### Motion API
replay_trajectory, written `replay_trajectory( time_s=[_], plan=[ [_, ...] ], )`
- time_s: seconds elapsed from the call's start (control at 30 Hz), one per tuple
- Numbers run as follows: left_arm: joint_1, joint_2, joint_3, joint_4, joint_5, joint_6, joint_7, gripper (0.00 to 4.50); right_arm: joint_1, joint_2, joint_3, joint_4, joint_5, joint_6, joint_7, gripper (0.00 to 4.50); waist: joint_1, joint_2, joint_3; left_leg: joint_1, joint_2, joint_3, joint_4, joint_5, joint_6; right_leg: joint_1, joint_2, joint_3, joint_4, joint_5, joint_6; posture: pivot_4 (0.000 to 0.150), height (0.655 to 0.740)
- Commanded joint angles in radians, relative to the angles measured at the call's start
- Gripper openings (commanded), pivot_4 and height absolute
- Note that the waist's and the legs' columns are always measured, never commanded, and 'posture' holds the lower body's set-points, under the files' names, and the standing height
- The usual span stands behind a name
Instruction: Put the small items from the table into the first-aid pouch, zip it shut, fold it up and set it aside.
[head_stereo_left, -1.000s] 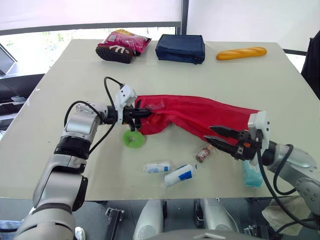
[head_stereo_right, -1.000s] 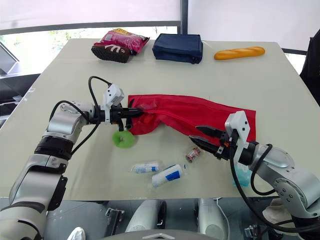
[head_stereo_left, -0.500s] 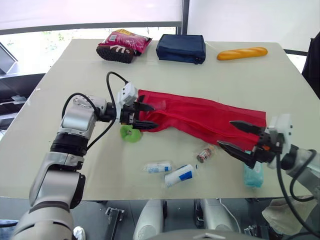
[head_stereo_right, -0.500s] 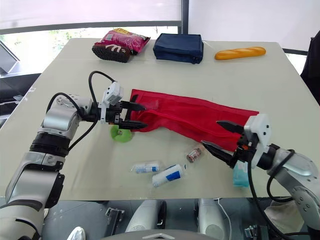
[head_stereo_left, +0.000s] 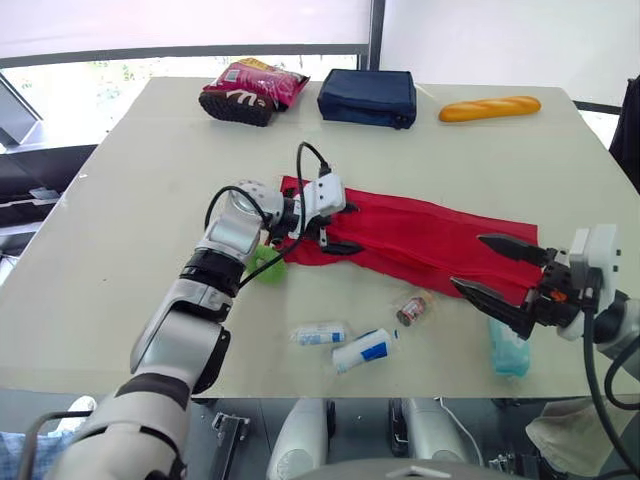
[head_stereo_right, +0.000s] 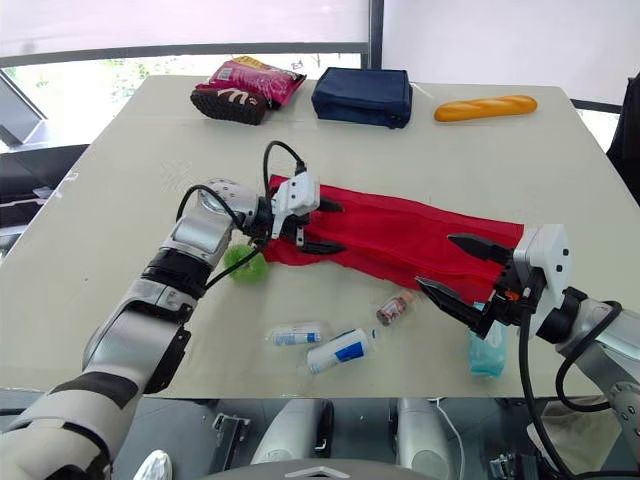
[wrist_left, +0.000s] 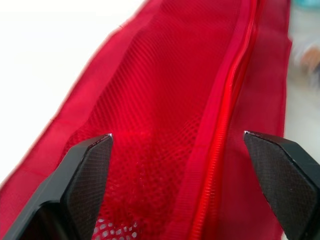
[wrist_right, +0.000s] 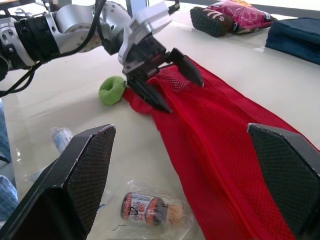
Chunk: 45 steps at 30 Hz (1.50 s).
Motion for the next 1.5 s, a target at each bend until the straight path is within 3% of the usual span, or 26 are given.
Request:
replay_trajectory(
  time_s=[0.03, 0.07, 0.17, 0.23, 0.33, 0.4, 0.43, 0.63, 0.93, 1.27, 1.5],
  plan=[
    [-0.062, -0.020, -0.017, 0.122, 0.079, -0.132, 0.052, 4.43, 0.000, 0.008, -0.025, -0.048, 0.012, -0.010, -0.024, 4.50, 0.004, 0.000, 0.000, 0.000, 0.000, 0.000, 0.000, 0.000, 0.000, 0.000, 0.000, 0.000, 0.000, 0.000, 0.000, 0.150, 0.7134],
    [-0.077, -0.031, -0.014, 0.160, 0.091, -0.148, 0.073, 4.43, 0.004, 0.009, -0.026, -0.053, 0.012, -0.011, -0.028, 4.50, 0.005, 0.000, 0.000, 0.000, 0.000, 0.000, 0.000, 0.000, 0.000, 0.000, 0.000, 0.000, 0.000, 0.000, 0.000, 0.150, 0.7134],
    [-0.103, -0.057, 0.006, 0.226, 0.092, -0.163, 0.072, 3.67, 0.017, 0.013, -0.027, -0.064, 0.004, -0.014, -0.040, 4.50, 0.005, 0.000, 0.000, 0.000, -0.001, 0.000, 0.001, 0.000, 0.000, 0.000, 0.000, 0.000, 0.000, 0.000, 0.001, 0.150, 0.7134],
    [-0.101, -0.060, 0.002, 0.240, 0.094, -0.183, 0.042, 2.91, 0.022, 0.015, -0.027, -0.070, 0.002, -0.016, -0.046, 4.50, 0.004, 0.000, 0.000, 0.000, -0.001, 0.000, 0.001, 0.000, 0.000, 0.000, 0.000, 0.000, 0.000, 0.000, 0.001, 0.150, 0.7134],
    [-0.091, -0.061, 0.007, 0.240, 0.080, -0.192, -0.011, 1.32, 0.023, 0.018, -0.027, -0.073, 0.001, -0.018, -0.054, 4.50, 0.003, 0.000, 0.000, 0.000, -0.001, 0.000, 0.001, 0.000, 0.000, 0.000, 0.000, 0.000, 0.000, 0.000, 0.000, 0.150, 0.7134],
    [-0.087, -0.060, 0.017, 0.234, 0.066, -0.192, -0.042, 0.61, 0.019, 0.020, -0.024, -0.072, 0.000, -0.018, -0.059, 4.50, 0.004, 0.000, 0.000, 0.000, -0.001, 0.000, 0.001, 0.000, 0.000, 0.000, 0.000, 0.000, 0.000, 0.000, 0.000, 0.150, 0.7134],
    [-0.086, -0.061, 0.021, 0.233, 0.063, -0.194, -0.048, 0.05, 0.017, 0.020, -0.022, -0.071, -0.002, -0.018, -0.060, 4.50, 0.004, 0.000, 0.000, 0.000, -0.001, 0.000, 0.001, 0.000, 0.000, 0.000, 0.000, 0.000, 0.001, 0.000, 0.000, 0.150, 0.7134],
    [-0.074, -0.059, 0.041, 0.216, 0.054, -0.186, -0.065, 0.05, 0.001, 0.027, -0.008, -0.068, 0.002, -0.016, -0.063, 4.50, 0.004, 0.000, 0.000, 0.000, -0.001, 0.000, 0.001, 0.000, 0.000, 0.000, 0.000, 0.000, 0.001, 0.000, 0.000, 0.150, 0.7134],
    [0.017, -0.029, 0.096, 0.036, -0.010, 0.078, -0.095, 0.05, 0.025, 0.020, -0.024, -0.066, -0.028, -0.021, -0.044, 4.50, 0.001, 0.000, 0.000, 0.000, -0.001, 0.000, 0.001, 0.000, 0.000, 0.000, 0.000, 0.000, 0.002, 0.002, -0.002, 0.150, 0.7134],
    [0.244, -0.009, 0.205, -0.499, -0.128, 0.628, 0.134, 0.05, 0.062, 0.035, -0.003, -0.100, -0.037, -0.022, -0.051, 4.50, -0.001, 0.000, 0.000, 0.002, 0.000, -0.003, 0.002, 0.000, 0.000, 0.001, 0.000, 0.002, 0.004, 0.001, -0.001, 0.150, 0.7134],
    [0.342, 0.007, 0.214, -0.763, -0.206, 0.825, 0.227, 0.05, 0.051, 0.038, 0.022, -0.093, -0.045, -0.024, -0.041, 4.50, 0.001, 0.000, 0.000, 0.004, 0.000, -0.004, 0.002, 0.000, 0.000, 0.001, 0.000, 0.002, 0.006, 0.000, 0.001, 0.150, 0.7134]
  ],
)
